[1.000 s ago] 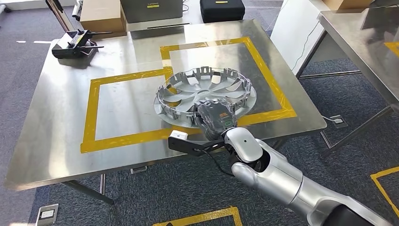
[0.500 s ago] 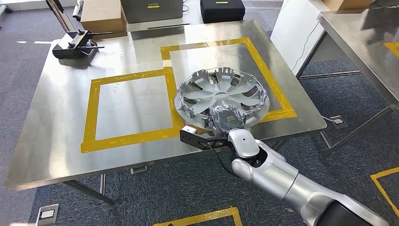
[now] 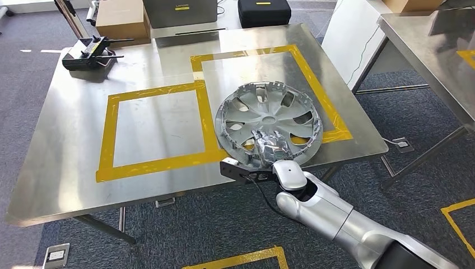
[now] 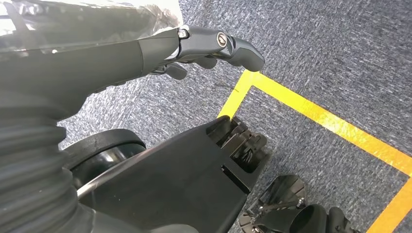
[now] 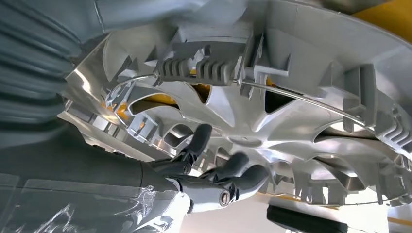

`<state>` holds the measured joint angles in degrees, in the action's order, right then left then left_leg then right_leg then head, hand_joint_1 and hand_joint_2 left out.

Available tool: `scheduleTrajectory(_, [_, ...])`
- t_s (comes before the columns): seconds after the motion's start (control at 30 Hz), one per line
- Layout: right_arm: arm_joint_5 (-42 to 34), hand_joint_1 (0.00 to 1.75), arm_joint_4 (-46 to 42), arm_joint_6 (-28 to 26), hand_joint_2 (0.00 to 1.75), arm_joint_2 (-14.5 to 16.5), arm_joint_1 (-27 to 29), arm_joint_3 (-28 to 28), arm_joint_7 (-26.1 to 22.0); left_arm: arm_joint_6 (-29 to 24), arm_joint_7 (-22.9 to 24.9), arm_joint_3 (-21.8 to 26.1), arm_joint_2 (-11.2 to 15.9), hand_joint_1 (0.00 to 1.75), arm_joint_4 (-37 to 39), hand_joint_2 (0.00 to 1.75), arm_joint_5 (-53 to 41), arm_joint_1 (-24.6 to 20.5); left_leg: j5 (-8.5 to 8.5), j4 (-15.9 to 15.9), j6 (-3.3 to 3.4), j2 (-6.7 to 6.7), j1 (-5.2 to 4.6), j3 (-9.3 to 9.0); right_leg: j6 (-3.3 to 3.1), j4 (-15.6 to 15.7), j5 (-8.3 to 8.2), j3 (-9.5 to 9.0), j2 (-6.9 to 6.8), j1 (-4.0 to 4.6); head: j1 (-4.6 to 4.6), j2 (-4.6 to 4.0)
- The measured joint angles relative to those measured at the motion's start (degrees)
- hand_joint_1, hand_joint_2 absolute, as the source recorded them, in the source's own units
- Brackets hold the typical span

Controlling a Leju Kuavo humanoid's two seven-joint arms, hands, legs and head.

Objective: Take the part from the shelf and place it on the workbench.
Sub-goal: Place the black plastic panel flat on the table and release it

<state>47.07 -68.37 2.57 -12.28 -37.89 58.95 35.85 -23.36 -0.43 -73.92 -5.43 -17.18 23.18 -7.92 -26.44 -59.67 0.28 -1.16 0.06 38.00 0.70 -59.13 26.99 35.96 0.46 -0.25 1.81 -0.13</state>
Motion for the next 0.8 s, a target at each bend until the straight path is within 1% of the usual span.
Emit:
scheduleTrajectory(0.1, [-0.3,0.0,0.3,-0.9,0.0,0.0,0.3,0.0,-0.5,-0.3,-0.2,0.0,0.0,0.0,0.0,0.0,0.0,0.1,0.0,0.0,-0.01,0.0,0.0,-0.02,0.0,0.0,0.0,-0.01,0.0,0.0,0.0,0.0])
scheduleTrajectory(0.17, [-0.9,0.0,0.3,-2.6,0.0,0.0,0.6,-0.1,-1.1,-0.8,-0.4,0.0,0.0,0.0,0.0,0.0,0.0,0.1,0.01,0.0,-0.01,0.0,0.0,-0.02,0.0,0.0,0.0,-0.02,0.0,0.0,0.0,0.0])
scheduleTrajectory(0.27, [-2.4,0.0,0.2,-6.5,0.0,0.1,1.0,-0.6,-2.5,-1.6,-0.9,0.0,0.0,0.0,0.0,0.0,-0.2,0.1,0.01,0.0,-0.02,0.0,0.0,-0.04,0.0,0.0,0.0,-0.03,0.01,0.0,0.0,0.0])
scheduleTrajectory(0.33, [-4.9,0.0,-0.7,-10.6,0.0,0.2,1.6,-1.2,-4.4,-2.3,-1.6,0.0,0.0,0.0,0.0,0.0,-0.2,0.2,0.01,0.0,-0.03,0.0,0.0,-0.06,0.0,0.0,0.0,-0.04,0.01,0.0,0.0,0.0])
scheduleTrajectory(0.43, [-13.7,0.0,-4.1,-19.0,0.0,0.3,3.6,-3.1,-10.9,-3.6,-3.8,0.3,0.0,0.0,0.0,0.0,0.6,0.5,0.0,0.0,-0.04,0.0,0.0,-0.09,-0.01,0.0,0.01,-0.06,0.01,0.0,-0.01,0.0])
scheduleTrajectory(0.53, [-23.1,0.0,-9.3,-24.5,0.0,0.2,6.2,-5.6,-18.2,-4.1,-5.7,0.8,0.0,0.0,0.0,0.0,2.2,1.1,-0.01,0.0,-0.06,0.01,0.0,-0.12,-0.03,0.0,0.03,-0.08,0.02,0.0,0.0,0.0])
scheduleTrajectory(0.67, [-33.4,0.0,-18.3,-28.6,0.0,0.2,9.4,-8.2,-27.8,-4.2,-7.5,1.8,0.0,0.0,0.0,0.0,4.2,1.8,-0.06,0.0,-0.13,0.02,0.0,-0.22,-0.08,0.0,0.06,-0.13,0.04,0.0,-0.01,0.0])
scheduleTrajectory(0.73, [-36.8,0.0,-23.3,-29.7,0.0,0.1,10.6,-9.2,-31.2,-4.2,-8.0,2.3,0.1,0.0,0.0,0.0,4.8,2.0,-0.09,0.1,-0.16,0.03,0.0,-0.29,-0.13,0.0,0.09,-0.2,0.04,0.0,0.0,0.0])
scheduleTrajectory(0.8, [-38.9,0.0,-27.7,-30.4,0.0,0.0,11.6,-10.0,-33.6,-4.2,-8.1,2.7,0.1,0.0,0.0,0.0,5.2,2.1,-0.12,0.1,-0.18,0.04,0.0,-0.42,-0.17,0.0,0.13,-0.3,0.06,0.0,-0.01,0.0])
